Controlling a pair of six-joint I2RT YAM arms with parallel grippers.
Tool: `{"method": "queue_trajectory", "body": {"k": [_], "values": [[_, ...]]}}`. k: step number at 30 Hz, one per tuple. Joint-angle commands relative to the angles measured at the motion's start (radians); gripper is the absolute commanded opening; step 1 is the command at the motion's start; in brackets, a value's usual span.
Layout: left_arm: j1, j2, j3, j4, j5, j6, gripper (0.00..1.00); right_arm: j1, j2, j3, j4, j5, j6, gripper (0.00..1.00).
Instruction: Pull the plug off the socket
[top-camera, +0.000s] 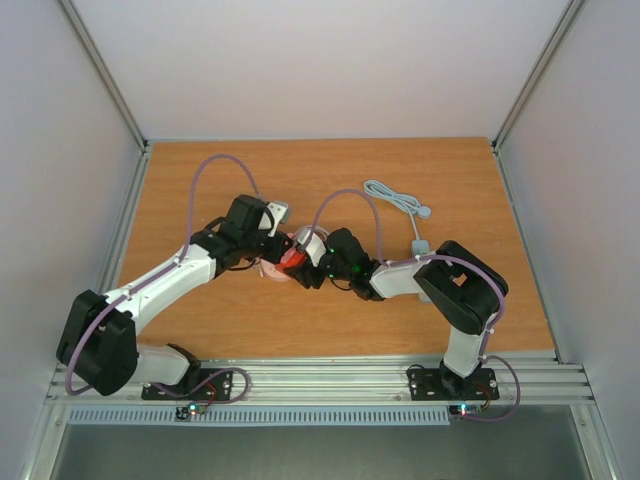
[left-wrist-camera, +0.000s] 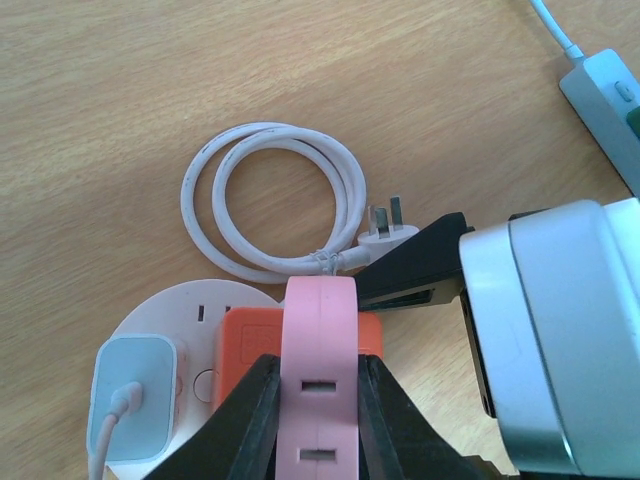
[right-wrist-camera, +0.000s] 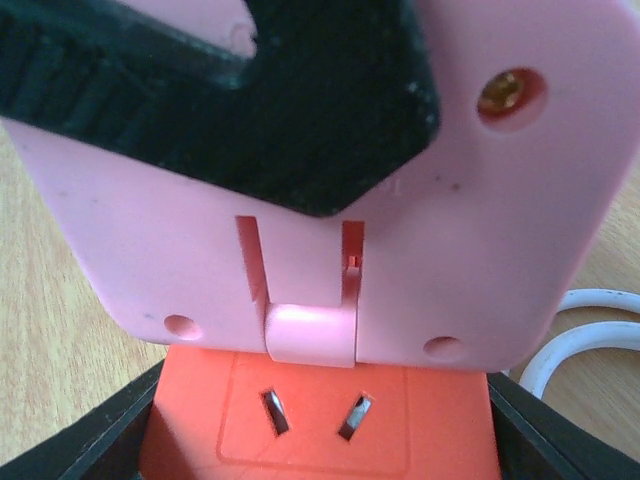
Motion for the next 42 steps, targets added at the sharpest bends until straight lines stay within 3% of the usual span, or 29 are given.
{"method": "queue_trajectory", "body": {"k": [1, 17, 23, 29, 37, 42], "values": [[-0.003, -0.033, 0.080, 0.018, 0.013, 0.012, 0.02, 0.007, 0.015, 0.005, 0.043, 0.007, 0.002, 0.48], [0.033, -0.058, 0.111, -0.006, 0.072, -0.006, 0.01, 0.006, 0.038, -0.004, 0.033, 0.034, -0.009, 0.43], [0.069, -0.069, 0.099, -0.016, 0.054, 0.006, 0.01, 0.006, 0.010, 0.003, 0.010, 0.011, 0.002, 0.64], [0.139, -0.068, 0.131, -0.065, 0.138, 0.054, 0.01, 0.006, -0.055, 0.064, -0.090, -0.047, 0.015, 0.83], [0.182, -0.074, 0.188, -0.138, 0.310, 0.162, 0.01, -0.003, -0.138, 0.144, -0.246, -0.144, 0.025, 0.98], [0.215, -0.077, 0.240, -0.208, 0.417, 0.264, 0.01, -0.054, -0.210, 0.176, -0.395, -0.265, 0.019, 0.99]]}}
